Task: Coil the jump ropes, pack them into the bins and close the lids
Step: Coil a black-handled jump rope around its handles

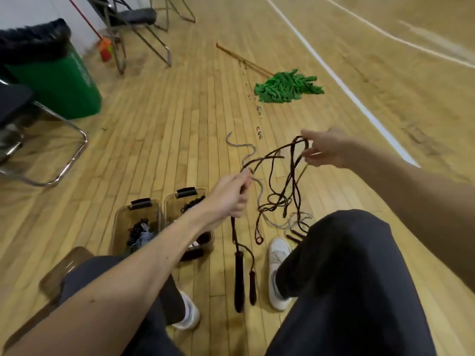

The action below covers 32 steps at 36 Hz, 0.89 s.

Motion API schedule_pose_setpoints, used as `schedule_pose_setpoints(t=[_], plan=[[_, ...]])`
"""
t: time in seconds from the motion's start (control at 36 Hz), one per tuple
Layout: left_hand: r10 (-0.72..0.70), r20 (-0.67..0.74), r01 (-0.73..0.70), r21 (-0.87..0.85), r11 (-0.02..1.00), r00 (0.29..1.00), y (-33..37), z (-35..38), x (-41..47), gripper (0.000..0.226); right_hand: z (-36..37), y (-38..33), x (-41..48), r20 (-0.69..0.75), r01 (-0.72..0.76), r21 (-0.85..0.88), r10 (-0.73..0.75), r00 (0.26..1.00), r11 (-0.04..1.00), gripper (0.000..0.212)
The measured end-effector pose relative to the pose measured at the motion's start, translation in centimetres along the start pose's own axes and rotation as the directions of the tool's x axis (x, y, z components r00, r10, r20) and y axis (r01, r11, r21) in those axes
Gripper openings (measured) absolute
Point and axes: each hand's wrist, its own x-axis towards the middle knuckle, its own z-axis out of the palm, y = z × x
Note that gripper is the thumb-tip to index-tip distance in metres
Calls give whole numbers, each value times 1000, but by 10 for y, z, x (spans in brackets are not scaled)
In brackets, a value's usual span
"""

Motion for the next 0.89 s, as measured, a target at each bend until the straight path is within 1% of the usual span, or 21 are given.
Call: schedule_pose_setpoints(t=[0.06,0.08,0.11,0.14,0.17,0.19,0.25,0.31,0.33,0.36,0.47,0.5,0.53,0.56,0.58,0.64,0.69,0.72,0.81,0.89], plan=[[8,2,-8,-118,993,1000,15,-8,1,34,8,13,0,-23,-13,-187,8,1000,982,40],[9,16,-6,-167,986,1000,21,-11,2,34,14,18,-3,-9,12,-276,-15,1000,961,43],[7,36,1,-205,979,999,25,-14,4,34,21,24,-8,25,61,-332,-56,998,941,50],[4,52,8,-237,972,999,29,-15,5,33,29,30,-14,92,133,-342,-108,990,930,56],[4,60,12,-270,963,998,33,-16,7,32,37,34,-23,192,210,-312,-155,969,927,60],[-1,55,18,-311,950,998,36,-16,8,31,47,39,-34,312,276,-268,-188,931,923,63],[-3,44,20,-406,914,999,42,-16,11,31,65,48,-55,559,357,-217,-184,808,908,75],[-15,26,26,-511,859,1000,47,-16,15,31,84,62,-67,715,416,-200,-158,681,887,88],[-28,11,30,-554,832,1000,49,-16,16,30,92,68,-69,741,440,-189,-166,650,878,86],[-42,-9,29,-582,813,999,51,-16,18,29,100,73,-70,741,458,-174,-191,644,872,77],[-23,-71,-32,-684,729,997,63,-19,19,31,113,69,-72,619,560,-122,-378,689,819,18],[-4,-90,-59,-692,720,996,67,-22,19,31,111,64,-75,599,566,-107,-401,693,818,19],[18,-104,-85,-687,722,994,72,-24,17,31,109,62,-77,589,547,-94,-397,704,832,29],[44,-117,-111,-672,732,992,77,-28,15,34,106,58,-81,594,507,-66,-375,712,860,35],[74,-128,-139,-638,757,989,80,-31,13,38,102,53,-85,603,450,-18,-349,717,893,36],[126,-147,-182,-474,862,981,81,-36,10,51,92,38,-91,616,329,111,-325,718,938,30],[145,-132,-177,-279,944,981,73,-35,6,66,80,17,-97,595,241,247,-343,727,939,26],[127,-94,-146,-227,963,987,66,-32,3,71,73,6,-99,579,213,316,-366,729,925,25],[38,66,-27,-149,988,997,40,-19,-13,78,54,-32,-102,544,96,505,-402,737,858,21],[-43,239,72,-112,991,970,19,-8,-30,92,39,-64,-102,493,30,620,-419,762,784,22]])
